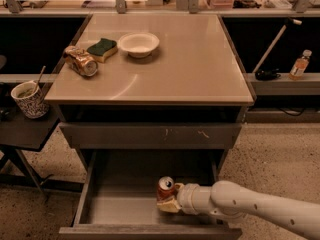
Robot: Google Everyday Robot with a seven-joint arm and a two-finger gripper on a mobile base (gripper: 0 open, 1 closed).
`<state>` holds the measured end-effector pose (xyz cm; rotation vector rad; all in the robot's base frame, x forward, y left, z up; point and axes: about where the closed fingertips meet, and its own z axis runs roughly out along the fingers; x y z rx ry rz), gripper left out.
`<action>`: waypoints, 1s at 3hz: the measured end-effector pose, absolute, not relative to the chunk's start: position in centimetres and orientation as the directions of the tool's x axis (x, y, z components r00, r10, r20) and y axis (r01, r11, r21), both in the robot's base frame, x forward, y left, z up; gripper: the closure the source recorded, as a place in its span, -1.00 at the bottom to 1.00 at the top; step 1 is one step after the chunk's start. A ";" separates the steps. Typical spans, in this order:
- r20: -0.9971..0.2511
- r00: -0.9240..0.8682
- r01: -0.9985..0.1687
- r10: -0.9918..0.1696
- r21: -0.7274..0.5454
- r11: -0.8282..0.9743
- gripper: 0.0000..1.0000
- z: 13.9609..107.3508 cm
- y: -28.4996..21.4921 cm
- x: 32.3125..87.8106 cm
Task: Place coke can into middle drawer
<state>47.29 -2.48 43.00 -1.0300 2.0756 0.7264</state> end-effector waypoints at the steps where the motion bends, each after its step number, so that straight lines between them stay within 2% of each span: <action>1: -0.741 -0.474 -0.797 -0.475 0.133 0.589 1.00 39.2 -3.9 47.6; 2: -0.741 -0.473 -0.789 -0.476 0.117 0.603 0.62 39.1 -4.2 48.1; 3: -0.741 -0.473 -0.789 -0.476 0.117 0.603 0.16 39.1 -4.2 48.1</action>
Offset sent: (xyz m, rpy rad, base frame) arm 0.0025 -0.0122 -0.0342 -0.0726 0.0072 -0.0552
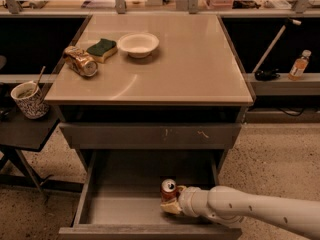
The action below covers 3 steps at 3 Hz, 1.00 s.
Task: Place coke can into middle drawer
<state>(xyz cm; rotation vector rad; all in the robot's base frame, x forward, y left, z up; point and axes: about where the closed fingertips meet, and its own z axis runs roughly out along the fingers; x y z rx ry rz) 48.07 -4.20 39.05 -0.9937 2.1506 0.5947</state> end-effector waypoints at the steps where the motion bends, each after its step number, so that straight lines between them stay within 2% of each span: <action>1: -0.741 -0.473 -0.789 -0.476 0.117 0.603 -0.31 39.1 -4.2 48.1; 2: -0.741 -0.473 -0.789 -0.476 0.117 0.603 -0.77 39.1 -4.2 48.1; 3: -0.741 -0.473 -0.789 -0.476 0.117 0.603 -1.00 39.1 -4.2 48.1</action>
Offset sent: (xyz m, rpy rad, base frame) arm 0.0000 0.0000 0.0000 0.0000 0.0000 0.0000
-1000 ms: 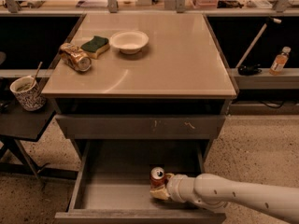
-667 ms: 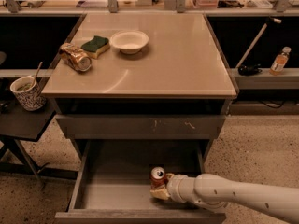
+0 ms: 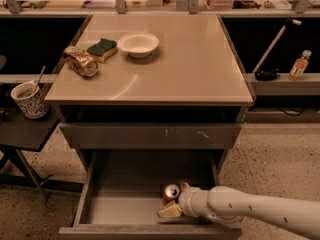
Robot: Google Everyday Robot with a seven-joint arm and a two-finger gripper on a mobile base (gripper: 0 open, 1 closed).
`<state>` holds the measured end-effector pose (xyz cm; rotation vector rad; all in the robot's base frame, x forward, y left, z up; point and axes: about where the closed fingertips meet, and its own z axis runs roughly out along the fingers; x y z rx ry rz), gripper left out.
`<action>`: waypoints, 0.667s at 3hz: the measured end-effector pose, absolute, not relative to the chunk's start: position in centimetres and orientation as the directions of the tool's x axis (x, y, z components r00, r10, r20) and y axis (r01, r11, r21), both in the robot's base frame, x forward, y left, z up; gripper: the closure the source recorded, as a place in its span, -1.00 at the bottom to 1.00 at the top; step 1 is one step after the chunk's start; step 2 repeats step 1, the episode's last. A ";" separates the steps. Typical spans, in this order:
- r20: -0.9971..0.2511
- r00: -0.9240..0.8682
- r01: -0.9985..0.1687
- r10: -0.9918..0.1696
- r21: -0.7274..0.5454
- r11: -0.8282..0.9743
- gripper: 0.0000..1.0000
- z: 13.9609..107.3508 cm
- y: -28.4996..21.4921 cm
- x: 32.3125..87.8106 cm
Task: Place coke can into middle drawer
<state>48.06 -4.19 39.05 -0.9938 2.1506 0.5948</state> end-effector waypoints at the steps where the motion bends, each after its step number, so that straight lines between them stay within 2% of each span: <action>1: -0.741 -0.473 -0.789 -0.476 0.117 0.603 -1.00 39.1 -4.2 48.1; 2: -0.741 -0.473 -0.789 -0.476 0.117 0.603 -1.00 39.1 -4.2 48.1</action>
Offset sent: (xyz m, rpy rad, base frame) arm 0.0000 0.0000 0.0000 0.0000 0.0000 0.0000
